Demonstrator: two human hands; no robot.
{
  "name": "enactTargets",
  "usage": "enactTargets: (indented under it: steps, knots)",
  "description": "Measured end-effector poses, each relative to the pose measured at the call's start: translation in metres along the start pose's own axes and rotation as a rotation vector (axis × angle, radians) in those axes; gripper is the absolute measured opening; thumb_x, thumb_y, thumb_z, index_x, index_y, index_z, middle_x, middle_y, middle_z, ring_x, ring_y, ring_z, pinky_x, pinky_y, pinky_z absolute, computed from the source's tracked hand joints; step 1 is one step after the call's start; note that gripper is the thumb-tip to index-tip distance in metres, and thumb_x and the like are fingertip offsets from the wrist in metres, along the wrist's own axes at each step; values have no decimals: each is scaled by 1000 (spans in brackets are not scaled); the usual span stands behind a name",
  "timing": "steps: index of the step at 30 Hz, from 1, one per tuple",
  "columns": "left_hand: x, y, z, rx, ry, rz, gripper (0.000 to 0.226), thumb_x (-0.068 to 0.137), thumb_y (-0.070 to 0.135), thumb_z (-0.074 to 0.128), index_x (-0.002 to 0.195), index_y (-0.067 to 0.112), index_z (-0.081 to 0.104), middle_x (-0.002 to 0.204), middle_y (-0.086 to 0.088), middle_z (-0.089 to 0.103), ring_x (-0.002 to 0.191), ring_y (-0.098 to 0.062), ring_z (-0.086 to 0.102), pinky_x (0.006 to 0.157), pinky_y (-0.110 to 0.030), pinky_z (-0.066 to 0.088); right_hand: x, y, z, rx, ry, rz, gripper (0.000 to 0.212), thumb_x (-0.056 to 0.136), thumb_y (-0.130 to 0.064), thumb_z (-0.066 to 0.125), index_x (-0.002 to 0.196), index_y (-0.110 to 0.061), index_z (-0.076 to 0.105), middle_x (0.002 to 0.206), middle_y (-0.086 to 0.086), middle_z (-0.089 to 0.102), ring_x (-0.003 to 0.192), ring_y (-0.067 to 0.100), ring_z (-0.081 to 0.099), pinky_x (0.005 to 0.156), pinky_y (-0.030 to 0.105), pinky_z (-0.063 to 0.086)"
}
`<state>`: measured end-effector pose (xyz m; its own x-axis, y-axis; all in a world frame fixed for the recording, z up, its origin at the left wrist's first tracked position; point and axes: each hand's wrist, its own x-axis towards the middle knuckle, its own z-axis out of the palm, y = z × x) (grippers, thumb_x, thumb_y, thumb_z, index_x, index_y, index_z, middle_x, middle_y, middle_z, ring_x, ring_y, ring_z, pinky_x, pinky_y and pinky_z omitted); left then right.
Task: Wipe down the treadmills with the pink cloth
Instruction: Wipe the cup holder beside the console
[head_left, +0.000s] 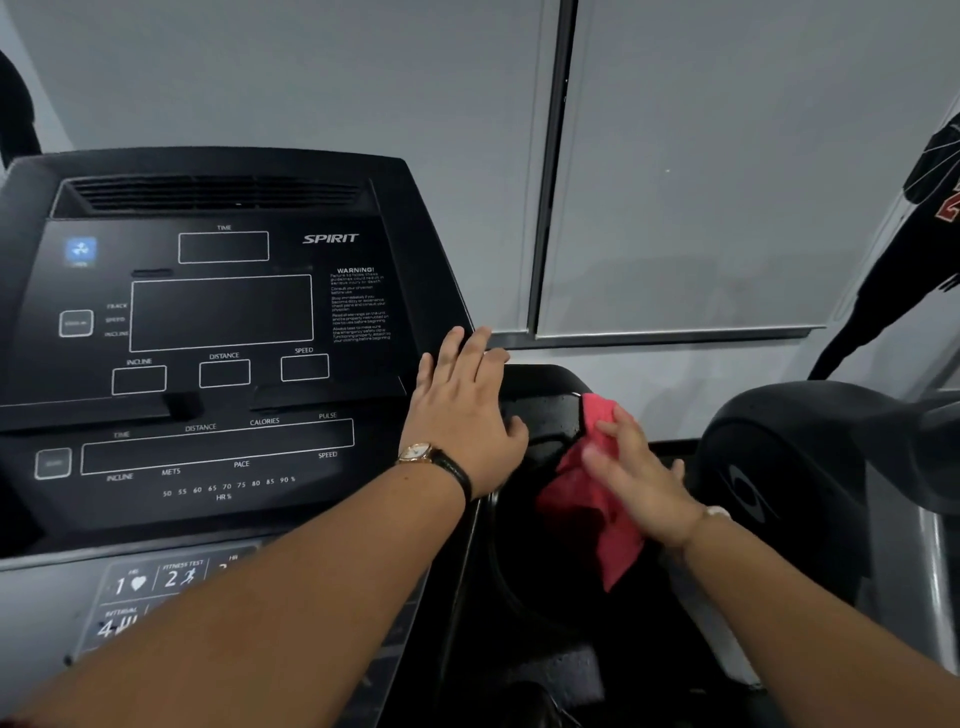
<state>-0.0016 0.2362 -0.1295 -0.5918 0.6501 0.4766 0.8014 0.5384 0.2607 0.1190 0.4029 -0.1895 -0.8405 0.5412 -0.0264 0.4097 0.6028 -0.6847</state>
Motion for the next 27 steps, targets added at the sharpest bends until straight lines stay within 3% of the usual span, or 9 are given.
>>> enactTargets:
  steps: [2, 4, 7, 10, 13, 16, 18, 24, 27]
  knots:
    - [0, 1, 0, -2, 2, -4, 60, 83, 35, 51, 138, 24, 30, 156, 6, 10, 144, -14, -7, 116, -39, -4, 25, -13, 1, 268, 190, 84, 57, 72, -80, 36, 82, -27, 54, 87, -11, 59, 89, 13, 54, 104, 55, 24]
    - [-1, 1, 0, 0, 2, -4, 60, 83, 35, 51, 139, 24, 30, 156, 6, 10, 144, -14, -6, 117, -39, -4, 42, -22, 7, 249, 356, 141, 50, 73, -68, 47, 68, -18, 46, 75, 1, 50, 67, 22, 48, 93, 47, 38]
    - [-1, 1, -2, -10, -3, -5, 60, 84, 34, 51, 139, 24, 29, 156, 7, 9, 144, -13, -7, 117, -38, -5, 36, -23, 26, -90, 530, 40, 30, 86, -35, 57, 104, -14, 48, 114, 9, 54, 103, 31, 53, 103, 43, 33]
    - [-2, 2, -2, -19, -5, -1, 60, 84, 34, 50, 139, 24, 29, 156, 7, 8, 144, -12, -8, 116, -37, -6, 21, -6, 32, -328, 397, -369, 59, 88, -26, 54, 141, -14, 29, 153, 4, 22, 143, 21, 17, 117, 38, 15]
    - [-2, 1, -2, -22, 2, -2, 60, 84, 35, 50, 139, 25, 28, 156, 8, 7, 144, -12, -8, 116, -36, -7, 32, 14, 9, -359, 207, -433, 75, 90, -34, 54, 149, -13, 12, 155, 0, 14, 143, 14, 14, 114, 20, 6]
    - [-1, 1, -2, -17, 11, 3, 58, 84, 35, 50, 138, 25, 29, 156, 7, 9, 144, -13, -8, 116, -37, -7, 56, 10, -13, -211, 146, -200, 57, 94, -38, 45, 144, -15, 29, 142, 8, 44, 128, 25, 44, 104, 30, 33]
    - [-1, 1, -2, -10, 13, 7, 58, 84, 35, 50, 137, 25, 29, 156, 7, 9, 144, -14, -8, 115, -36, -8, 64, 1, -5, -192, 211, -164, 49, 96, -39, 38, 139, -16, 37, 135, 10, 51, 122, 28, 49, 98, 35, 39]
    - [0, 1, -1, -11, 9, 9, 56, 86, 36, 49, 137, 25, 29, 156, 8, 9, 144, -13, -9, 114, -35, -10, 52, 15, 1, -427, 210, -639, 57, 92, -36, 26, 146, -18, 25, 153, -1, 21, 142, 14, 19, 116, 26, 14]
    - [-1, 1, -2, -10, 15, 6, 56, 86, 37, 50, 137, 25, 30, 156, 8, 10, 144, -13, -8, 114, -35, -9, 70, 17, -10, -179, 207, -341, 51, 97, -40, 26, 140, -16, 41, 144, -2, 40, 132, 15, 39, 107, 20, 25]
